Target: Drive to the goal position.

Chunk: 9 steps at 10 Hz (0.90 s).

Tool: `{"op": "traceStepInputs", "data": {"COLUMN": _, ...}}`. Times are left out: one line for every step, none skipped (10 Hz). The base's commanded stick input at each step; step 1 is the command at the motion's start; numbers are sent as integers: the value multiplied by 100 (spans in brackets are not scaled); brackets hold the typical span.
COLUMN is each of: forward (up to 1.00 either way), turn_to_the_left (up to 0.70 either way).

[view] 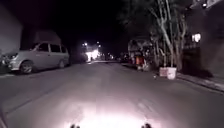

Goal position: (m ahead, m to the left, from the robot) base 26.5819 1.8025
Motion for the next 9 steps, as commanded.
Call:
{"op": "traceStepInputs", "data": {"forward": 70, "turn_to_the_left": 0}}
{"op": "traceStepInputs", "data": {"forward": 70, "turn_to_the_left": 0}}
{"op": "traceStepInputs", "data": {"forward": 70, "turn_to_the_left": 0}}
{"op": "traceStepInputs", "data": {"forward": 70, "turn_to_the_left": 0}}
{"op": "traceStepInputs", "data": {"forward": 70, "turn_to_the_left": 0}}
{"op": "traceStepInputs", "data": {"forward": 70, "turn_to_the_left": 0}}
{"op": "traceStepInputs", "data": {"forward": 70, "turn_to_the_left": 0}}
{"op": "traceStepInputs", "data": {"forward": 70, "turn_to_the_left": 0}}
{"op": "traceStepInputs", "data": {"forward": 70, "turn_to_the_left": 0}}
